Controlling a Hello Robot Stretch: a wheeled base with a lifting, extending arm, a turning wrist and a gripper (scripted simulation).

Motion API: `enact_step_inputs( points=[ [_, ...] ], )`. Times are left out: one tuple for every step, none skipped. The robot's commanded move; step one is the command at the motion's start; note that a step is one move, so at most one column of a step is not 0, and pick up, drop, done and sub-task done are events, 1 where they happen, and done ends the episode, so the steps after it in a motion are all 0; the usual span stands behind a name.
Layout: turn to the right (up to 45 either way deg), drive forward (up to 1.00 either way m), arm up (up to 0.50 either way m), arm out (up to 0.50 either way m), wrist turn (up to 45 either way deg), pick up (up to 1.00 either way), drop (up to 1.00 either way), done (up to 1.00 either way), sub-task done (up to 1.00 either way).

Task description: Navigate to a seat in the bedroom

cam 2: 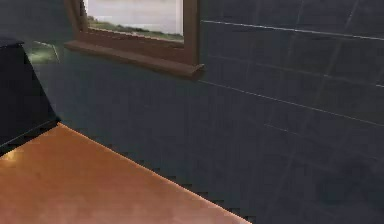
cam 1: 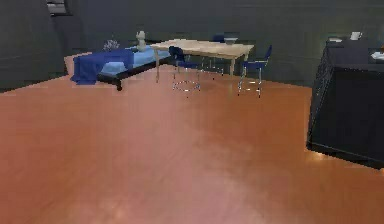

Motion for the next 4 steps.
enact_step_inputs(
  points=[
    [3.0, 0.00, 0.00, 0.00, 0.0, 0.00, 0.00, 0.00, 0.00],
    [0.0, 0.30, 0.00, 0.00, 0.0, 0.00, 0.00, 0.00, 0.00],
    [39.0, 0.00, 0.00, 0.00, 0.0, 0.00, 0.00, 0.00, 0.00],
    [0.0, 0.05, 0.00, 0.00, 0.0, 0.00, 0.00, 0.00, 0.00]
  ],
)
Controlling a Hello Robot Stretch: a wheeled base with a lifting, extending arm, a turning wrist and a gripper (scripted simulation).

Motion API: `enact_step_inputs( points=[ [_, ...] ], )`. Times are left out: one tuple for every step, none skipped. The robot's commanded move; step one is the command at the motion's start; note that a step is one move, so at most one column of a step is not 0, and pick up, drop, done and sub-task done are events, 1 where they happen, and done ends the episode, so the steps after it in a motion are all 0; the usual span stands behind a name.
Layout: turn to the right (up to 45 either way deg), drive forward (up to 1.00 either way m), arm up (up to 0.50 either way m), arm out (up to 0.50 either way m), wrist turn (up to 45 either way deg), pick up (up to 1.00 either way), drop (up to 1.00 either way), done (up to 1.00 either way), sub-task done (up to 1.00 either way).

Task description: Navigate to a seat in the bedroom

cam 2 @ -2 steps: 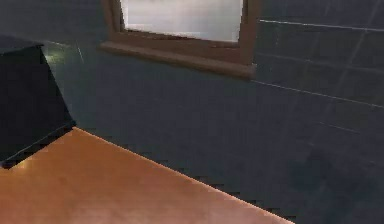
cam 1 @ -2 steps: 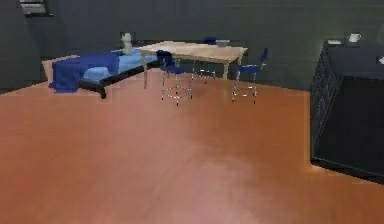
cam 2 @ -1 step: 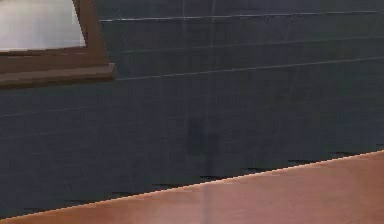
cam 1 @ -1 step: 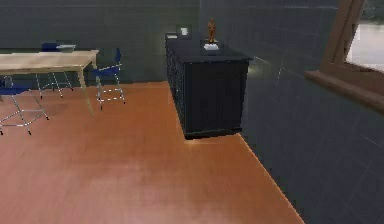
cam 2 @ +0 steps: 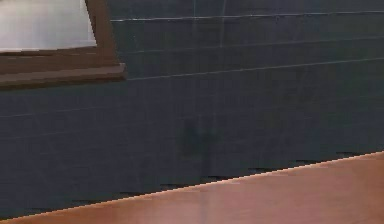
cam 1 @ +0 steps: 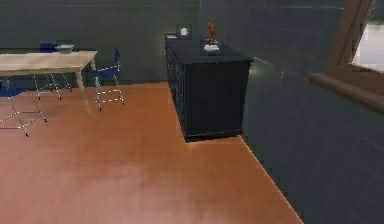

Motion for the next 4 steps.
enact_step_inputs(
  points=[
    [-30.0, 0.00, 0.00, 0.00, 0.0, 0.00, 0.00, 0.00, 0.00],
    [0.0, 1.00, 0.00, 0.00, 0.0, 0.00, 0.00, 0.00, 0.00],
    [-3.0, 0.00, 0.00, 0.00, 0.0, 0.00, 0.00, 0.00, 0.00],
    [0.0, 1.00, 0.00, 0.00, 0.0, 0.00, 0.00, 0.00, 0.00]
  ],
)
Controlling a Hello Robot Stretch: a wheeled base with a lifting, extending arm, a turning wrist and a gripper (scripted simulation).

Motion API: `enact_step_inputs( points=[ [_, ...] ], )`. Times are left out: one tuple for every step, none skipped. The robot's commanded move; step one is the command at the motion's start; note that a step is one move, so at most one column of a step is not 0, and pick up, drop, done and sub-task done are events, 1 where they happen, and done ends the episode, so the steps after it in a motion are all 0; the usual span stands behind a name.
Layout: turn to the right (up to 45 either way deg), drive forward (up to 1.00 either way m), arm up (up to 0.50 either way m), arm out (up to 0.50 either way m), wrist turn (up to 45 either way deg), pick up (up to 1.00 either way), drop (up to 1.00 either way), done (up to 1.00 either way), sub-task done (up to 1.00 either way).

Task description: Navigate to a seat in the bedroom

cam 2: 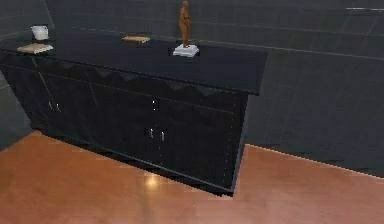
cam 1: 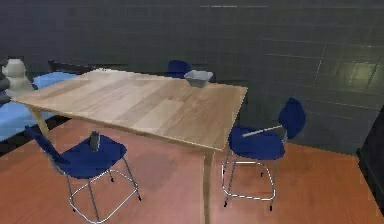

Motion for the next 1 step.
enact_step_inputs(
  points=[
    [-3.0, 0.00, 0.00, 0.00, 0.0, 0.00, 0.00, 0.00, 0.00]
  ],
)
